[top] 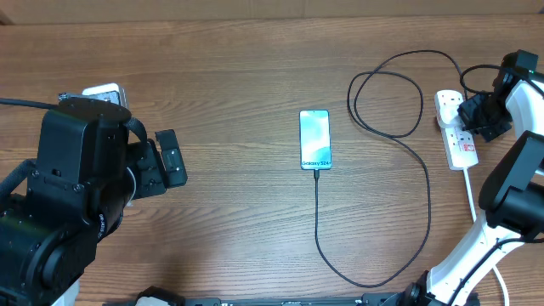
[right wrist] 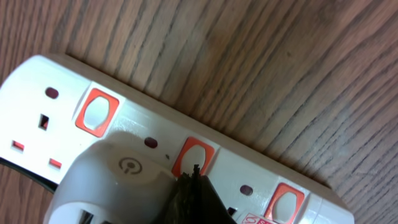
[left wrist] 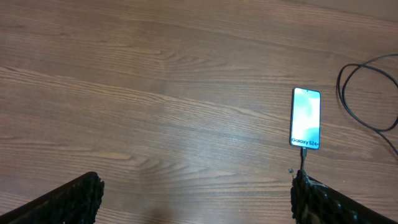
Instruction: Plug charger to phone and switch on socket
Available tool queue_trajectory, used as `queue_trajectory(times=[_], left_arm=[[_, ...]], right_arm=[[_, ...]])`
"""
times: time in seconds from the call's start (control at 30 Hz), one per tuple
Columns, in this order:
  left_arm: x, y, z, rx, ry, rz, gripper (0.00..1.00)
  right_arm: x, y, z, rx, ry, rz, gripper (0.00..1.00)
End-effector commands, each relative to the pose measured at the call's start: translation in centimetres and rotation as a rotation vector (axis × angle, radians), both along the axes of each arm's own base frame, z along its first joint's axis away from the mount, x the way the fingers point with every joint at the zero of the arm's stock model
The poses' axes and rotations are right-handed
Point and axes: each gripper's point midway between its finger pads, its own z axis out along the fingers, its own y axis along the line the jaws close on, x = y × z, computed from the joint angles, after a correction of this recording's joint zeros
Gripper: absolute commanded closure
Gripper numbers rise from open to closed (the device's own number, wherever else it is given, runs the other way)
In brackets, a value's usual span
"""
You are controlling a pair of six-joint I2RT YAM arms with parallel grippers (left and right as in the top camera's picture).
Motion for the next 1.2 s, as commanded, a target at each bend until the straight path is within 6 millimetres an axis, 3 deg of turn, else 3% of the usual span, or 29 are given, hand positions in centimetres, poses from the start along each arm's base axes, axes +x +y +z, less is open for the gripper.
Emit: queue_trajectory(times=[0.0, 0.3, 0.43, 0.57, 0.7, 0.87, 1.03, 1.17], left_arm=[[0.1, 0.2, -0.3, 0.007, 0.007, 0.020, 0.01], [0.1, 0.2, -0.3, 0.007, 0.007, 0.020, 0.01], [0.1, 0.2, -0.2, 0.007, 0.006, 0.021, 0.00], [0.0, 0.3, -0.2, 0.006, 0.003, 0.021, 0.01], [-0.4, 0.4, 0.2, 0.000, -0.013, 0.021, 0.00], [-1.5, 0.8, 0.9, -0.014, -0.049, 0.020, 0.00], [-3.3, 1.5, 2.1, -0.037, -0.112, 0.022, 0.00], [-5.0, 2.6, 3.0, -0.055, -0.169, 0.054, 0.01]], right_arm=[[2.3, 0.3, 0.5, 0.017, -0.072, 0.024, 0.96], [0.8, 5.9, -5.4, 0.208, 0.072, 0.200, 0.96], [0.7, 6.9, -5.2, 0.222, 0.091, 0.230, 0.96], [0.4, 5.8, -3.0, 0.186, 0.127, 0.221, 0.96], [0.9, 4.0, 1.9, 0.104, 0.107, 0.209, 0.96], [1.6, 3.3, 10.7, 0.000, -0.050, 0.208, 0.96], [0.1, 4.1, 21.1, -0.101, -0.277, 0.218, 0.96], [-1.8, 6.5, 30.2, -0.179, -0.535, 0.352, 0.96]])
